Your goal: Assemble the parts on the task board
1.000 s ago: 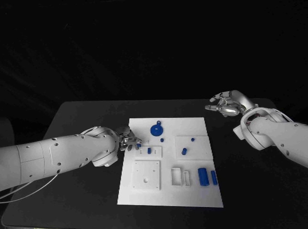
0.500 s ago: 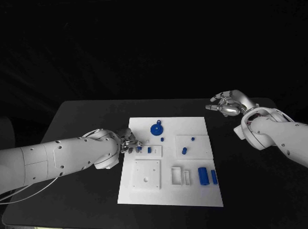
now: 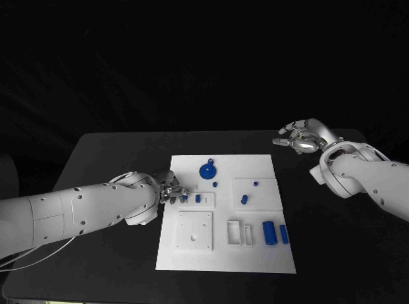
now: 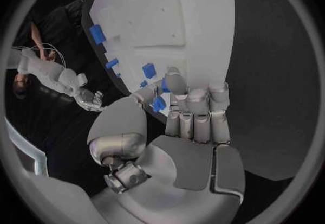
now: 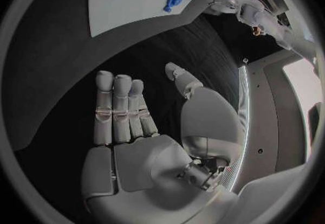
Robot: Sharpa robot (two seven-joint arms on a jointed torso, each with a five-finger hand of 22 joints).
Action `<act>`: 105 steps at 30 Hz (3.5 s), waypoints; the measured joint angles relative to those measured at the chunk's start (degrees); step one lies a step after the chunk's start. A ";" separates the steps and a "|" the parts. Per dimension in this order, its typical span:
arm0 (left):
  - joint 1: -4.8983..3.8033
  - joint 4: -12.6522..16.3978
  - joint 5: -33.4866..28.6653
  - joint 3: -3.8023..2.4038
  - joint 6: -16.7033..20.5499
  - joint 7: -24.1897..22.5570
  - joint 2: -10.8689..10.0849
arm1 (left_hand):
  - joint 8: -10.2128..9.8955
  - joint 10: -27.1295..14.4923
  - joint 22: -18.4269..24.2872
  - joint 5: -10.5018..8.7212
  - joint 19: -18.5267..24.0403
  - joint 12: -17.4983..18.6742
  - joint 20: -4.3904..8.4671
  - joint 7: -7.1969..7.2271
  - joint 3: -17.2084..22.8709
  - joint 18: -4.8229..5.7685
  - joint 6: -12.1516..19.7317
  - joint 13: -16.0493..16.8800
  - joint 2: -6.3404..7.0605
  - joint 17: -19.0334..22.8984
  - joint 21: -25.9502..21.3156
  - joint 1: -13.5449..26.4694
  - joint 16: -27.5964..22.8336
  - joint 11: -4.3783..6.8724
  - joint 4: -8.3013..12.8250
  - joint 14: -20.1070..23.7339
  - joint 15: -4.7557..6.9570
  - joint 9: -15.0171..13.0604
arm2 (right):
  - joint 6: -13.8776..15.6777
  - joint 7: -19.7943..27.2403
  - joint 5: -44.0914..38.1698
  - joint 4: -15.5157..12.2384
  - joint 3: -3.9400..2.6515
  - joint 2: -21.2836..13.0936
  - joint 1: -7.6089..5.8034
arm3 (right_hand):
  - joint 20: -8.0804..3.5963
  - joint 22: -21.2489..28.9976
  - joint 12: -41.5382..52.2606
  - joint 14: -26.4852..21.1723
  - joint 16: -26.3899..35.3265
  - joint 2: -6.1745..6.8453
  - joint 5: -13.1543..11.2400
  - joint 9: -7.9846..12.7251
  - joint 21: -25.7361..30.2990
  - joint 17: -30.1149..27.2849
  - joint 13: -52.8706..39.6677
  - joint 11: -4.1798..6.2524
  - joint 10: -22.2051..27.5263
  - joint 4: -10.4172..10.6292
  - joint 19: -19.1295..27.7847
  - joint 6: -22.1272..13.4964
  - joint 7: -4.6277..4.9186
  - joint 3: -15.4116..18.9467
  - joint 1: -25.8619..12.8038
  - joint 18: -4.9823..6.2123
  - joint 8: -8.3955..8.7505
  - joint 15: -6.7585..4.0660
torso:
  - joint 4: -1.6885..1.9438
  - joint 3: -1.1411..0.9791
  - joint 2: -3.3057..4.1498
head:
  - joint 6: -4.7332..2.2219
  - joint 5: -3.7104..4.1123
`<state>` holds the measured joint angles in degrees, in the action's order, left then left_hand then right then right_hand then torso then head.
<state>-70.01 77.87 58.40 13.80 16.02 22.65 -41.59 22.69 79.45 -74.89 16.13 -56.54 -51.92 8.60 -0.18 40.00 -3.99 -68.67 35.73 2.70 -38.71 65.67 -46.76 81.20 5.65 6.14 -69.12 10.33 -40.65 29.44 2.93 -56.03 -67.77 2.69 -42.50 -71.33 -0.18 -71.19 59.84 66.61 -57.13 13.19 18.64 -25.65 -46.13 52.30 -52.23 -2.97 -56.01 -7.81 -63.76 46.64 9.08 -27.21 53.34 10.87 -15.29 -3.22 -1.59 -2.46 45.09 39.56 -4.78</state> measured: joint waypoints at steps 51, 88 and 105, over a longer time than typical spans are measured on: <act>0.14 0.69 2.64 0.00 -0.09 -0.14 -0.19 | -0.11 0.41 0.01 -3.55 -0.40 0.00 0.00 -0.21 0.63 0.00 -0.20 -0.04 3.35 0.16 0.00 -3.12 0.00 0.00 -0.63 -0.46 -0.08 0.10 | -0.05 0.09 0.11 0.04 0.00 -0.13 0.11 | 0.00 -0.09 0.23 0.00 0.00 -0.24 0.22 0.03 0.00 0.08 0.22 0.00 0.00 0.16 0.00 -0.01 -0.21 0.16 -0.24 0.00 0.00 0.00 | 0.05 0.00 -0.04 | 0.51 0.27; 0.54 0.49 2.88 -0.04 -0.11 -0.15 -0.14 | -0.73 0.52 0.13 -9.31 -0.61 0.00 0.21 -0.20 4.18 0.00 -0.19 -0.10 8.10 0.43 0.00 -3.35 0.00 0.09 -1.13 -0.78 0.25 0.08 | -0.08 0.15 0.18 0.17 0.00 -0.12 0.26 | 0.00 -0.18 0.22 0.00 0.00 -0.24 0.22 0.07 0.00 0.12 0.34 0.00 0.00 0.31 0.00 -0.02 0.02 0.32 -0.24 0.00 0.00 0.00 | -0.03 -0.02 -0.01 | 0.67 0.25; 0.59 0.43 2.88 -0.03 0.19 -0.14 -0.13 | -0.74 0.52 0.13 -10.21 -0.60 0.00 0.20 -0.20 5.05 -0.88 -0.19 -0.10 8.89 0.43 0.00 -4.51 0.00 0.09 -1.09 -0.97 0.44 0.08 | -0.09 0.18 0.26 0.21 0.00 -0.06 0.29 | 0.00 -0.17 0.21 0.00 0.00 -0.24 0.22 0.06 0.00 0.16 0.41 0.00 0.00 0.31 0.00 -0.10 -0.10 0.31 -0.24 0.00 0.00 0.00 | 0.02 -0.03 -0.02 | 0.71 0.36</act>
<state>-69.42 78.30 61.28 13.77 16.21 22.51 -41.72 21.96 79.97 -74.76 5.91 -57.14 -51.92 8.80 -0.37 45.06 -4.87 -68.86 35.63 11.60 -38.28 65.66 -51.27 81.20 5.74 5.04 -70.09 10.76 -40.57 29.34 3.12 -55.77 -67.57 2.69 -42.56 -71.04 -0.18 -71.36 60.06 66.61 -57.13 12.96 18.86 -25.58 -46.13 52.46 -51.83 -2.97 -56.01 -7.50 -63.76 46.54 8.98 -26.89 53.10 10.87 -15.29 -3.22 -1.58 -2.49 45.07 40.26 -4.42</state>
